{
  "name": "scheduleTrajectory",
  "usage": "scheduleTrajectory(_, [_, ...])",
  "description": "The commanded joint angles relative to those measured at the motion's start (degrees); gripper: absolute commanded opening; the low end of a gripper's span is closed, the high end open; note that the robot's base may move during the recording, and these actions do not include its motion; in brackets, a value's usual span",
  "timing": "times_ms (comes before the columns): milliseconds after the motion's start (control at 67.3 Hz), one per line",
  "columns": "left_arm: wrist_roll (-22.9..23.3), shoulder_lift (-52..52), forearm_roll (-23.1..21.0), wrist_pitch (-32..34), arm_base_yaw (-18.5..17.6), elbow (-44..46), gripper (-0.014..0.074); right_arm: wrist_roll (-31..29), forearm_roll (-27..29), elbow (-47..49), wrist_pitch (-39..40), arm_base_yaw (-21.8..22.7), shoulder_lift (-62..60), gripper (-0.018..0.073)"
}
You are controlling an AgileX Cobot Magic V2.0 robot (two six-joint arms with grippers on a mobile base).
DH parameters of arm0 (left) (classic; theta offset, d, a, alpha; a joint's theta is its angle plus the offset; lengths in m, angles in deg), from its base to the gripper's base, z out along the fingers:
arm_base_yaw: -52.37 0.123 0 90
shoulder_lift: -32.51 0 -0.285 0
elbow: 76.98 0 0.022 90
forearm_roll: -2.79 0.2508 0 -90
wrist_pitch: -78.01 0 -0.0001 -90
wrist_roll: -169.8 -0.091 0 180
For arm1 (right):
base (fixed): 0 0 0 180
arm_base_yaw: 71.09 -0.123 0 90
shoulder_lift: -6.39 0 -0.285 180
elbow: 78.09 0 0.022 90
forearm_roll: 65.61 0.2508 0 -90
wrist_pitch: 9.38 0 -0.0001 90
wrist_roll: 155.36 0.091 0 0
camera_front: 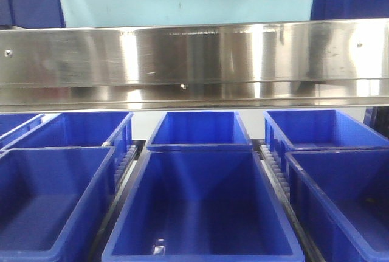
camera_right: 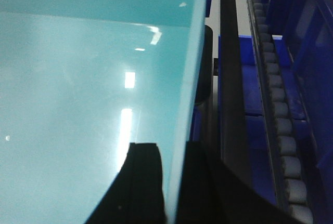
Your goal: Move two blue bins to right shelf middle
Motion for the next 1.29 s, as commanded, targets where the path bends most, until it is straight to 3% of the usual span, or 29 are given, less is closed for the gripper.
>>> scheduleTrajectory(0, [0.04,0.02,-0.33,3.75,-0.51,0.61,-0.0111,-0.96,4.60,0.54,3.42,-0.86,-0.96,-0.0167])
scheduleTrajectory(1279, [0.04,0.02,-0.33,3.75,-0.51,0.61,-0.0111,-0.96,4.60,0.54,3.42,-0.86,-0.96,-0.0167])
